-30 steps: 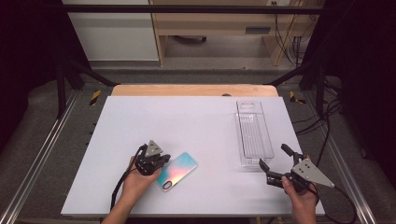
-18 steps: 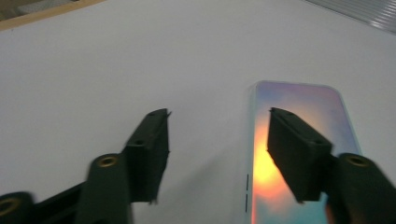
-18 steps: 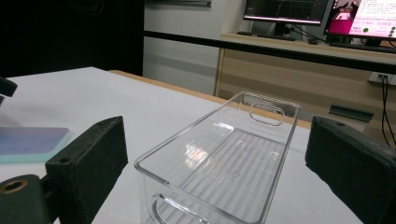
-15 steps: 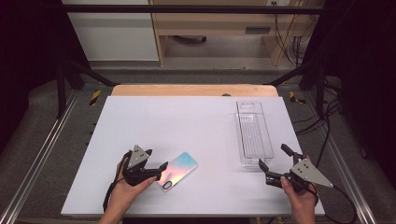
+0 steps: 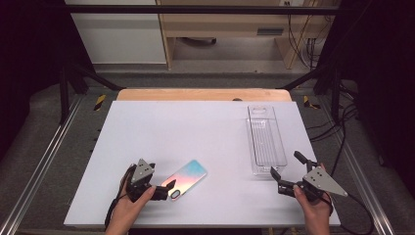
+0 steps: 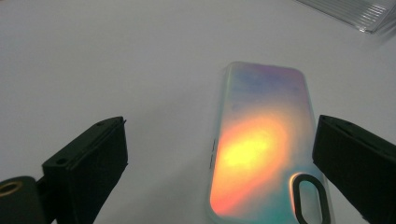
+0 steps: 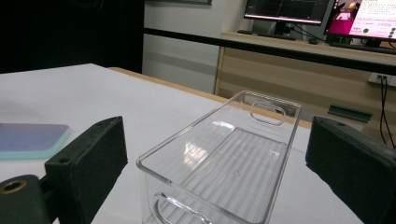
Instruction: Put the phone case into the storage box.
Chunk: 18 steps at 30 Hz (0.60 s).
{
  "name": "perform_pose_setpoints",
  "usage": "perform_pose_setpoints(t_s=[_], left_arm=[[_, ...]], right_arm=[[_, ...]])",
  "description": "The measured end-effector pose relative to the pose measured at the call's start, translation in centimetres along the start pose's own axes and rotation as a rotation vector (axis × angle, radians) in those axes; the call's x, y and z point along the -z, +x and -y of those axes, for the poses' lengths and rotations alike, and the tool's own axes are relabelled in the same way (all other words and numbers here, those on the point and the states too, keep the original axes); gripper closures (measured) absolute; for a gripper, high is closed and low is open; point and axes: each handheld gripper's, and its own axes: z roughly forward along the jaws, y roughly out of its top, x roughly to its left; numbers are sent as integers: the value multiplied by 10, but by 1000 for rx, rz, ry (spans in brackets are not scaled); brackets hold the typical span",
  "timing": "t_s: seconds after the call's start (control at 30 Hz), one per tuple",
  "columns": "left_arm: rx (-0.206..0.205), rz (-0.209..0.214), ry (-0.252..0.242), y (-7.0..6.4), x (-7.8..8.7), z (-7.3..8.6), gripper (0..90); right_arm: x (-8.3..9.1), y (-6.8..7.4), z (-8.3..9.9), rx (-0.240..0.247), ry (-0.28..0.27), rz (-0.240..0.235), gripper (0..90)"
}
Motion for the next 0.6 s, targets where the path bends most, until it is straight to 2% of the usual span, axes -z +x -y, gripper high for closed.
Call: perform_pose_setpoints(t_s=[0.13,0.47,0.6], left_arm=[[-33,7,-1,-3,1,1,31],[-54,37,44,-5,3,-1,35],[-56,71,73,-6,1,0,35]], right_arm=[[0,1,0,3,0,-2,58],[1,0,-1,-2,-7,-3,58],[2,-1,-1,-6,-7,1,58]])
